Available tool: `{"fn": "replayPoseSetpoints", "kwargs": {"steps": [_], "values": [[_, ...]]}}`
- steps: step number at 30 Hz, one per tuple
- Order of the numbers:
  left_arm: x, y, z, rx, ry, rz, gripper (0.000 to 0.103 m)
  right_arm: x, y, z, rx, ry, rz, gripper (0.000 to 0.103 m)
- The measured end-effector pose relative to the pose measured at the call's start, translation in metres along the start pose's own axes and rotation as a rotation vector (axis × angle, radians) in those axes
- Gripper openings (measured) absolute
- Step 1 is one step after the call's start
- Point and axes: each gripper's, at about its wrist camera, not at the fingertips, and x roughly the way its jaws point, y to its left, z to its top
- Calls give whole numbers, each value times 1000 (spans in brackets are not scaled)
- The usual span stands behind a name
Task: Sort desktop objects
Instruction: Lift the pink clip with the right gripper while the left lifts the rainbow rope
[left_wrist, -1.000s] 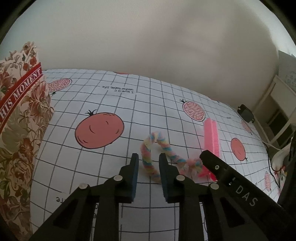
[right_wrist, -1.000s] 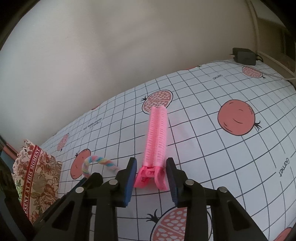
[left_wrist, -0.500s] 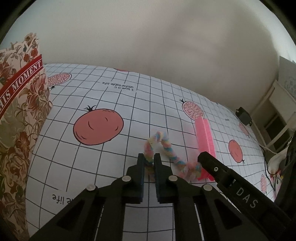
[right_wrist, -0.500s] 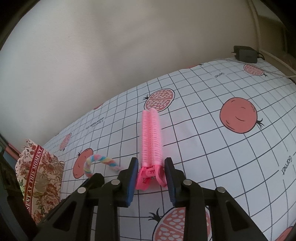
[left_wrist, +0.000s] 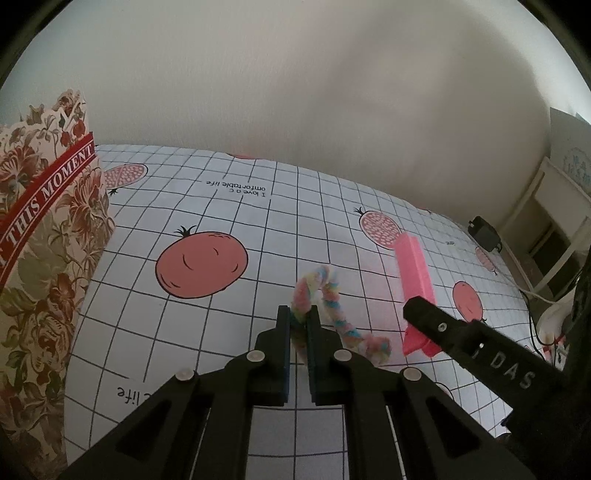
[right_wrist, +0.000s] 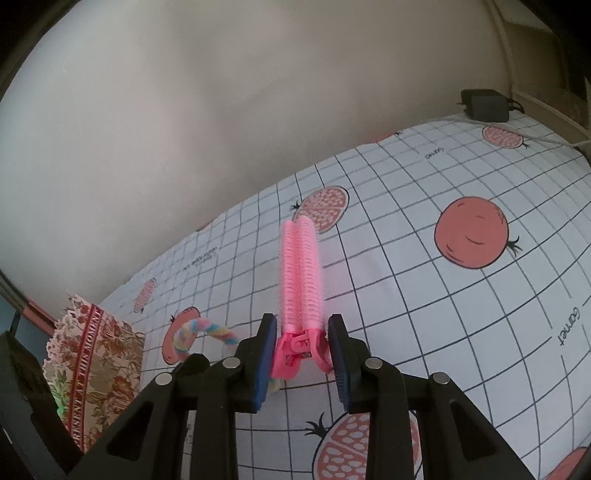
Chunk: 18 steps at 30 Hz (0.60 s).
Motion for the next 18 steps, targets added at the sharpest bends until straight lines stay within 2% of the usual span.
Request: {"fn": "replayPoseSetpoints", "kwargs": {"steps": [10, 18], "values": [[-38, -9, 13, 9, -88, -34, 7, -31, 14, 10, 4, -78, 42, 31], [-72, 2, 30, -15, -157, -35, 7, -57, 36, 14, -8, -139, 85, 31]]}}
